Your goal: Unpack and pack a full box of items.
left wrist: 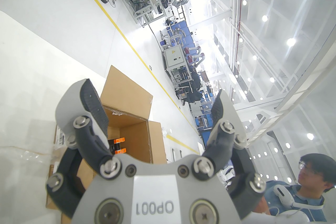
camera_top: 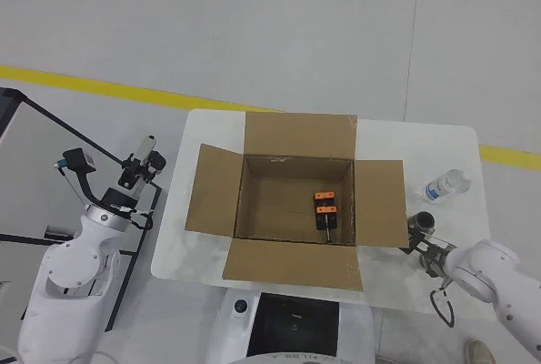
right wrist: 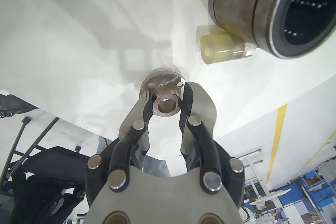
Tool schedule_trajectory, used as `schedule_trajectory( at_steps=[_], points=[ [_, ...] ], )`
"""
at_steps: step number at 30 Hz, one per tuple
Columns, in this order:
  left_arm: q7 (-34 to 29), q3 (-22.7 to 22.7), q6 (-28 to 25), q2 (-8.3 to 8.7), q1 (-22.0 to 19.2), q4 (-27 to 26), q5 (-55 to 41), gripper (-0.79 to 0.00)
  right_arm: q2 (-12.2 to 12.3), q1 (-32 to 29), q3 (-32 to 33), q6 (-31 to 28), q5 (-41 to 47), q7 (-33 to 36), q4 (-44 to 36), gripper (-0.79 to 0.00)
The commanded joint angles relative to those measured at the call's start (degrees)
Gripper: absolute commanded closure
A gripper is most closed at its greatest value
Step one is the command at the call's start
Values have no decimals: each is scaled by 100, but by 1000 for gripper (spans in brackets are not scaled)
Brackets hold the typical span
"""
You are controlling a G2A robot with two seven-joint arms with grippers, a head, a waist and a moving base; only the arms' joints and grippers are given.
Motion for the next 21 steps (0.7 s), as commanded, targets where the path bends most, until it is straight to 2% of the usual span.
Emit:
schedule_trajectory(
  at_steps=[1, 8, 9, 11, 17, 21],
  points=[
    [0, 0, 0, 0, 0, 0, 0, -785, -53, 116, -95, -18, -9, -2, 104, 0],
    [0, 0, 0, 0, 0, 0, 0, -785, -181, 332, -272, -79, -20, 31, 286, 0],
    [0, 0, 0, 0, 0, 0, 0, -785, -193, 348, -280, -94, -20, 18, 303, -46],
    [0, 0, 0, 0, 0, 0, 0, -785, -213, 364, -289, -117, -25, 2, 334, -299],
    [0, 0, 0, 0, 0, 0, 0, -785, -240, 360, -225, -182, -35, -46, 333, -379],
    [0, 0, 0, 0, 0, 0, 0, -785, -228, 279, -102, -172, -42, -40, 206, -369]
  ],
)
